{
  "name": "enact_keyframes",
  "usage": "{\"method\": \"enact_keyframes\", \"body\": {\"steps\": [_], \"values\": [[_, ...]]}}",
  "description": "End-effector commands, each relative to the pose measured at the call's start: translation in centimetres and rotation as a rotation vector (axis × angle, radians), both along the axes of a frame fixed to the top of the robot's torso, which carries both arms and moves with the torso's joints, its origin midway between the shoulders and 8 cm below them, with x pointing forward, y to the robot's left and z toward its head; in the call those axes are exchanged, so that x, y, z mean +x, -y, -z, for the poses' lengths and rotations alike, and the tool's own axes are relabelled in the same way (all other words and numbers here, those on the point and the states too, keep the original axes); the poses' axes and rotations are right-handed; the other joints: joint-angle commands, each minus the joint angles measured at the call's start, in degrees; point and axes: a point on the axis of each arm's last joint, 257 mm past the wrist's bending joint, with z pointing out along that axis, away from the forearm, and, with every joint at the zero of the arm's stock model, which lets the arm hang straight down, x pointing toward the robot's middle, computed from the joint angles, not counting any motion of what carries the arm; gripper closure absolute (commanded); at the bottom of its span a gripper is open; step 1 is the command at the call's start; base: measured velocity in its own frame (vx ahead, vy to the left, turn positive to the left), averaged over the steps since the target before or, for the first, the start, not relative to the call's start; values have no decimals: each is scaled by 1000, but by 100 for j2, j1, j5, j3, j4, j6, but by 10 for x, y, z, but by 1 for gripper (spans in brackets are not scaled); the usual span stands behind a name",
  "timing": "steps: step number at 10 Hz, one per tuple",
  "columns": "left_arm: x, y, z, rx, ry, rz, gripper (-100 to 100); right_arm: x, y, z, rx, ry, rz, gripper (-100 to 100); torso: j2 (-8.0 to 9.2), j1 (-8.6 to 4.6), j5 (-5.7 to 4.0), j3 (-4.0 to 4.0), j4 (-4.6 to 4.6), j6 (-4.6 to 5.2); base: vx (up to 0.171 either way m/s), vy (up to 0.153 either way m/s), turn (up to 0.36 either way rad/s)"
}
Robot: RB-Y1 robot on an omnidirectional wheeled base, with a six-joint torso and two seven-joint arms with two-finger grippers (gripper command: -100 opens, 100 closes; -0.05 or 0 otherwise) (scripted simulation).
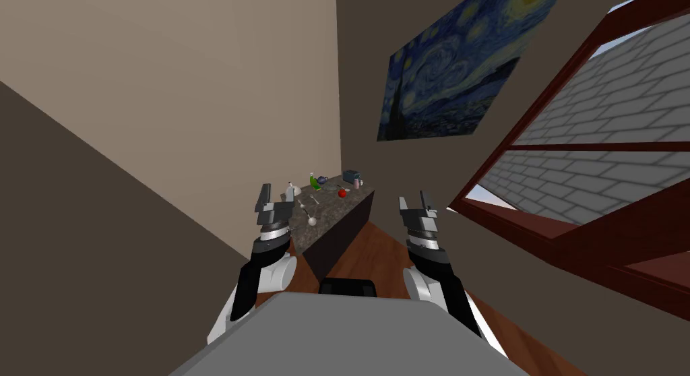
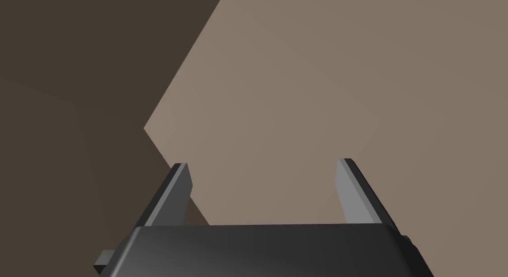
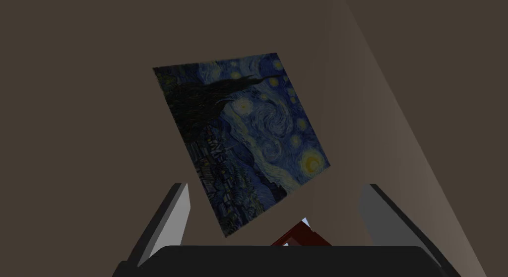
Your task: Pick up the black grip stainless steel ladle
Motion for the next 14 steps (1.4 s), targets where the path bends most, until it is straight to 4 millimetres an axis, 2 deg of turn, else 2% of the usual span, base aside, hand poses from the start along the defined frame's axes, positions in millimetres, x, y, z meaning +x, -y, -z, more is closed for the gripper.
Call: {"method": "enact_keyframes", "body": {"steps": [1,4,7,8,9,10,11,12,13,14], "values": [[4,-2,5,23,-29,0,-100,0,0,0,0,0,0,0,0,0,0,0,0,0,-10,-6,-58],[19,-15,25,78,-135,-16,-100,0,0,0,0,0,0,0,12,-5,-1,7,2,1,-33,-19,-98],[35,-42,54,136,-279,-55,-100,0,0,0,0,0,0,0,20,-12,-3,12,5,1,-52,-36,-152],[38,-42,57,138,-297,-53,-100,0,0,0,0,0,0,0,22,-10,-2,13,5,1,-38,-20,-49],[42,-54,66,160,-344,-70,-100,0,0,0,0,0,0,0,17,-6,-1,10,4,-1,-28,-22,-127],[44,-54,70,158,-360,-70,-100,0,0,0,0,0,0,0,14,-5,-1,8,3,1,-21,-15,-56],[49,-67,80,180,-413,-87,-100,0,0,0,0,0,0,0,11,-3,-1,6,3,-1,-25,-20,-115],[50,-67,83,179,-426,-87,-100,0,0,0,0,0,0,0,10,-3,-1,6,2,1,-23,-17,-65],[54,-80,92,201,-476,-105,-100,0,0,0,0,0,0,0,10,-3,-1,6,2,-1,-29,-28,-140],[56,-81,96,200,-496,-105,-100,0,0,0,0,0,0,0,11,-5,-1,6,3,1,-26,-18,-86]]}}
